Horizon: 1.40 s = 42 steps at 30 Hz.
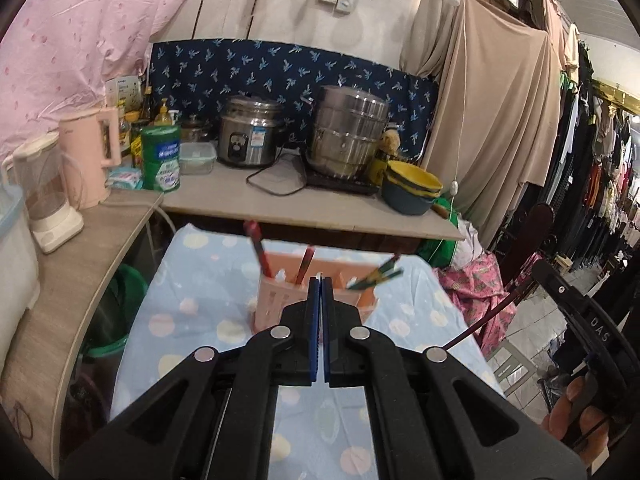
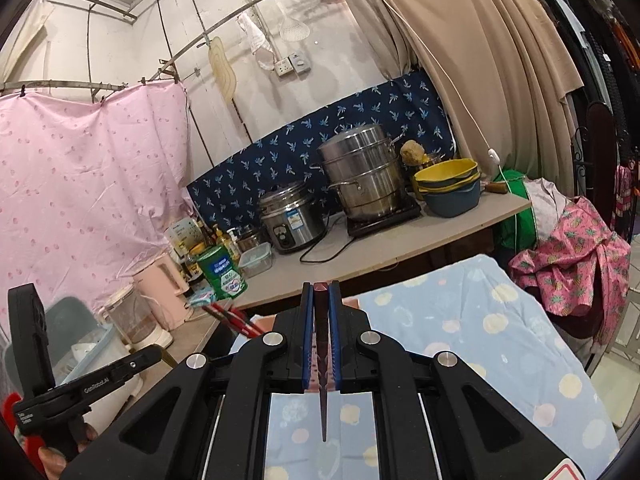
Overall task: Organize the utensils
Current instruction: 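Carry the spoon and chopstick up into the pink holder, then open both tools to drop the spoon and chopstick into the holder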
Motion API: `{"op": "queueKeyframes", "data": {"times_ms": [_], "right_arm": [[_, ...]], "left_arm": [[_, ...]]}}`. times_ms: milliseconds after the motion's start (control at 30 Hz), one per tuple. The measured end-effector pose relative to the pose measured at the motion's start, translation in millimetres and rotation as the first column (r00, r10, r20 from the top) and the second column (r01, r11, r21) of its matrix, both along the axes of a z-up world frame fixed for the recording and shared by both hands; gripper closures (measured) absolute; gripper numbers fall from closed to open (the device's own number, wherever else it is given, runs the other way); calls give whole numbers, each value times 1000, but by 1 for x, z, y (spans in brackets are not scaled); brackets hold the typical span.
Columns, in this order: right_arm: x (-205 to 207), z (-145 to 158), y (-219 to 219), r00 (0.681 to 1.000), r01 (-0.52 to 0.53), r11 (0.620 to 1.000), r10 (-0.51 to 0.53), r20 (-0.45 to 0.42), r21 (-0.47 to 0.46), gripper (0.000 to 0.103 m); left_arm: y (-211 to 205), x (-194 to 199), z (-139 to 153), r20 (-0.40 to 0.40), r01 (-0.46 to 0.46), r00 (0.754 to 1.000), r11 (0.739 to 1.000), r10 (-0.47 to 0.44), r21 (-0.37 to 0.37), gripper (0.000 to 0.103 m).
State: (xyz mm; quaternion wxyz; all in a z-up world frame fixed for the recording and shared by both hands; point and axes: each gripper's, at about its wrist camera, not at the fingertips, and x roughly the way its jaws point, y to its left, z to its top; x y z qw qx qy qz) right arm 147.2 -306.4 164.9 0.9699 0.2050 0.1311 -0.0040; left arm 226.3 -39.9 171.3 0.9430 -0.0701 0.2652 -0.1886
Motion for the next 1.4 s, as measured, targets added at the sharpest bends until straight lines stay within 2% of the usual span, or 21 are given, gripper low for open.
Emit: {"op": "queueKeyframes", "data": {"times_ms": [167, 333, 567, 733, 967, 1133, 1233, 1300, 1367, 1400], "right_arm": [[29, 23, -12, 998, 49, 999, -48, 41, -16, 96], [64, 40, -18, 995, 79, 996, -75, 70, -48, 96], [118, 31, -16, 997, 76, 994, -74, 32, -83, 96], [147, 11, -9, 999, 44, 994, -47, -23, -104, 96], [166, -13, 1, 997, 11, 994, -20, -78, -112, 96], [174, -22, 6, 994, -19, 993, 6, -112, -116, 95], [173, -27, 6, 993, -25, 994, 12, -118, -109, 93], [171, -29, 6, 993, -26, 994, 13, -120, -107, 90], [168, -29, 5, 993, -22, 994, 10, -117, -103, 85], [167, -29, 6, 993, -20, 995, 8, -115, -102, 84]], "left_arm": [[-17, 29, 29, 45, 25, 999, 999, -24, -28, 102], [-35, 61, 37, 63, 34, 997, 999, -33, -16, 102], [-57, 105, 13, 26, 44, 999, 999, -45, 27, 102], [-64, 124, -12, -21, 47, 999, 998, -46, 45, 102], [-68, 140, -34, -58, 42, 998, 997, -38, 62, 102], [-68, 138, -39, -55, 32, 998, 997, -29, 67, 101], [-68, 137, -41, -54, 26, 998, 997, -22, 74, 94], [-67, 136, -40, -53, 16, 999, 997, -12, 77, 76], [-64, 133, -39, -48, 6, 999, 997, -2, 75, 69], [-64, 132, -38, -45, 3, 999, 997, 0, 74, 69]]}}
